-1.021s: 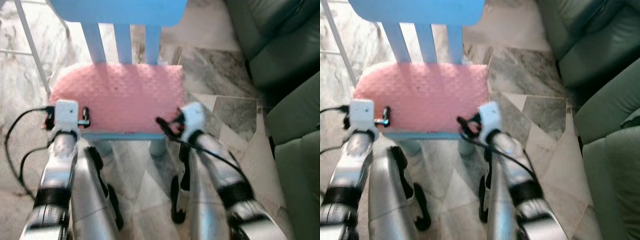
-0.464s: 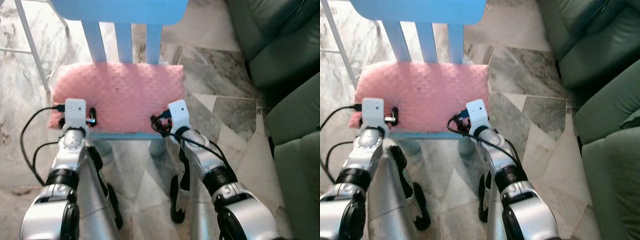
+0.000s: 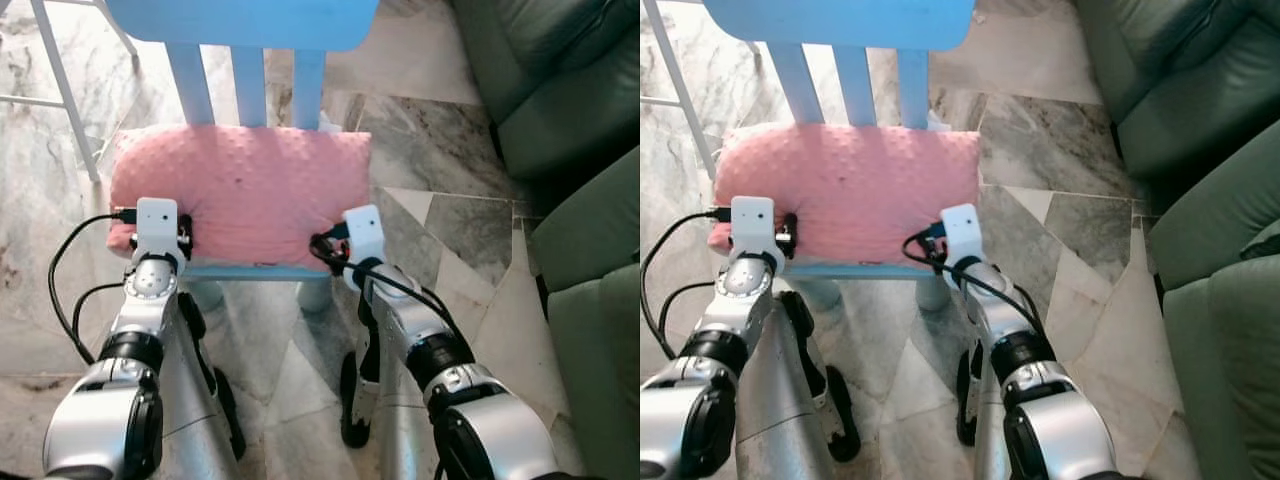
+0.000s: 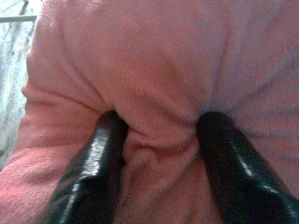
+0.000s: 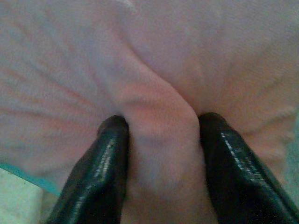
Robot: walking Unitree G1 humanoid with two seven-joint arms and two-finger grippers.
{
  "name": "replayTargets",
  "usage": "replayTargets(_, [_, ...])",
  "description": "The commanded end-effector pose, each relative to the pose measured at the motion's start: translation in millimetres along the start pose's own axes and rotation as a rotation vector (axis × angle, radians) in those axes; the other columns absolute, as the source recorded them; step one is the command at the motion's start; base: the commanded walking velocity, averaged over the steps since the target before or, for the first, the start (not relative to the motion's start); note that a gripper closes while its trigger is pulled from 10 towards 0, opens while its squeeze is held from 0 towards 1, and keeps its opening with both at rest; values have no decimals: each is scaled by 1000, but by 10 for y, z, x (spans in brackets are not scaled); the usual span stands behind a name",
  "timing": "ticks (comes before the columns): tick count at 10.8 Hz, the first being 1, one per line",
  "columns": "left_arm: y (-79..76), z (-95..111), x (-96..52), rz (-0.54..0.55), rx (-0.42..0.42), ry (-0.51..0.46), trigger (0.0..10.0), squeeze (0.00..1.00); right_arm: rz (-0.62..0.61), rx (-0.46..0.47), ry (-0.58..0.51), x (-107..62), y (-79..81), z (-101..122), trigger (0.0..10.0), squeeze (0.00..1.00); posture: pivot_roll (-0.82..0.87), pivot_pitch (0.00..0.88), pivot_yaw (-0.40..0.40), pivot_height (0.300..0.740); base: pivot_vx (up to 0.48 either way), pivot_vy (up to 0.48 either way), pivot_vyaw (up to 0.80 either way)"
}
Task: Move the pillow to the sofa
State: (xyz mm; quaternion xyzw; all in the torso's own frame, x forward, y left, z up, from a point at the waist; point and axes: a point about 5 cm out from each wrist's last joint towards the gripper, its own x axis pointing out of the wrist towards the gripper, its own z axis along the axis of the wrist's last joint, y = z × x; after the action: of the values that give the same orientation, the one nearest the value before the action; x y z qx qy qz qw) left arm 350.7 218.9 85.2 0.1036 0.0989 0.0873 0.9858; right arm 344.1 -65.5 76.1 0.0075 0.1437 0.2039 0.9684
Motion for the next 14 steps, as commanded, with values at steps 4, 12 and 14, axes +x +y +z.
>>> replayTargets(4, [-58, -177, -41, -14, -2, 80, 0, 0, -41, 44, 104, -66, -89, -263, 0, 0, -22, 367, -115, 466, 0, 0, 0])
replayTargets(12, [-74, -208, -54, -18, 9, 75, 0, 0, -48, 21, 99, -69, -95, -299, 0, 0, -20, 333, -108, 466, 0, 0, 0])
replayTargets(14, [14, -259, -146, 23, 82, -5, 0, 0, -83, -50, 25, -70, -152, -204, 0, 0, 1, 221, -76, 466, 0, 0, 0])
